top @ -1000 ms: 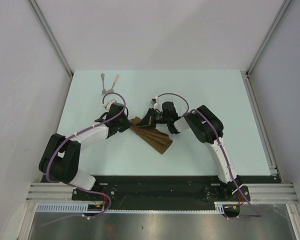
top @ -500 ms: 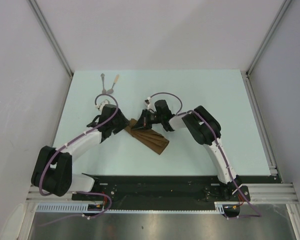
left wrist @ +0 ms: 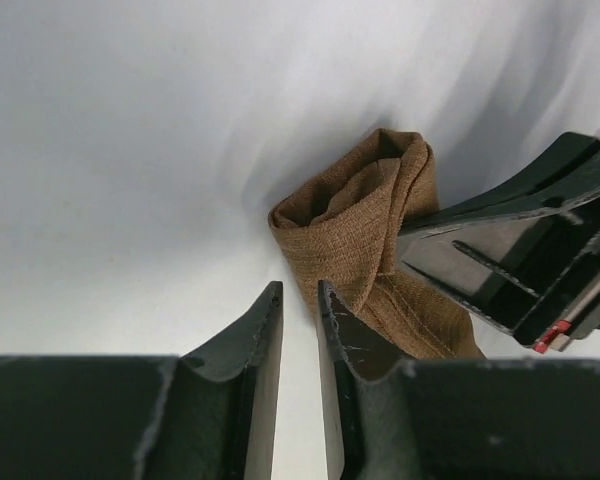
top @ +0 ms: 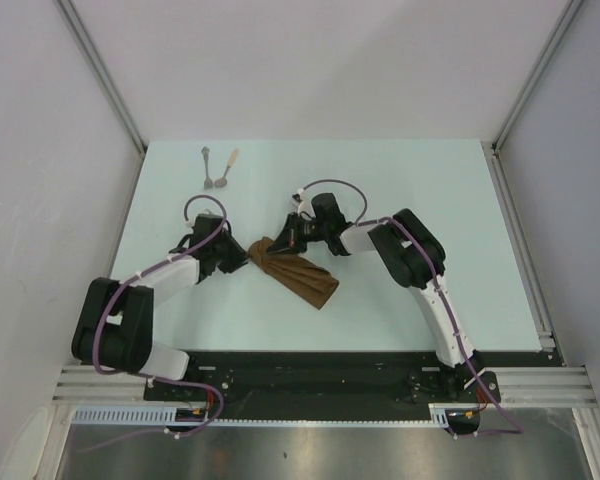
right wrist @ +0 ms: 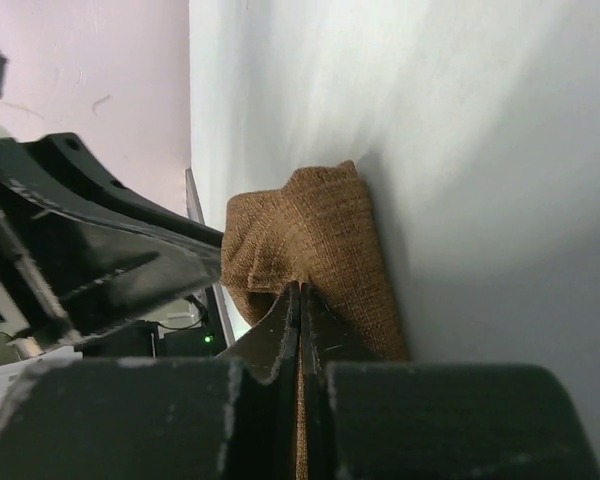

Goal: Fold the napkin into a case and place the utensils inside
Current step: Stuff the top corner of the smaller-rectangle-folded napkin at the center of the board.

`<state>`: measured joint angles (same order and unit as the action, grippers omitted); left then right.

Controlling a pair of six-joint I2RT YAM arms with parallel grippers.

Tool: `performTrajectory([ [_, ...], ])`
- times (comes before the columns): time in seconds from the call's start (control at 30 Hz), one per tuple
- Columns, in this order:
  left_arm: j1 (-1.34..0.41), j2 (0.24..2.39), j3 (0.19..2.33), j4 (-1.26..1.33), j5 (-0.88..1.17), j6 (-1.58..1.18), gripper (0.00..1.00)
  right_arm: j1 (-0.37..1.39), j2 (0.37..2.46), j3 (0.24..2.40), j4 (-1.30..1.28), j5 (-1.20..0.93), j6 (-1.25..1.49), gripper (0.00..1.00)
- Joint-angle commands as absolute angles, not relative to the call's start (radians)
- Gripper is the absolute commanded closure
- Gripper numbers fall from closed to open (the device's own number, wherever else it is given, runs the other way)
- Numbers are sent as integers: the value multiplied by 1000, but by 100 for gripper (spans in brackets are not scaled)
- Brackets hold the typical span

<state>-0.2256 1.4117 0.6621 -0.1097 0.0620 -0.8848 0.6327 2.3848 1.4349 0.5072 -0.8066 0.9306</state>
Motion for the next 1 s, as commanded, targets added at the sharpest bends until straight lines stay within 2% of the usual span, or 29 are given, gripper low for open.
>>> performTrajectory([
  [0.0, -219, 1469, 660, -11, 149, -900, 77, 637, 2387, 1494, 499, -824, 913, 100],
  [0.37, -221, 1572, 646, 72, 135, -933, 82, 695, 2477, 1600, 437, -805, 913, 100],
  [0.57, -221, 1513, 643, 55, 92, -898, 85, 710, 2459, 1551, 425, -731, 887, 100],
  [0.63, -221, 1471, 635, 26, 74, -862, 81, 703, 2419, 1508, 429, -701, 874, 100],
  [0.67, -224, 1445, 635, 17, 57, -848, 73, 689, 2410, 1478, 442, -706, 877, 100],
  [0.77, -241, 1382, 655, -53, 32, -813, 62, 677, 2379, 1466, 431, -715, 842, 100],
  [0.83, -245, 1367, 670, -107, 37, -821, 62, 664, 2359, 1483, 369, -738, 806, 100],
  [0.97, -245, 1354, 655, -141, 40, -841, 71, 631, 2271, 1509, 293, -787, 758, 97],
])
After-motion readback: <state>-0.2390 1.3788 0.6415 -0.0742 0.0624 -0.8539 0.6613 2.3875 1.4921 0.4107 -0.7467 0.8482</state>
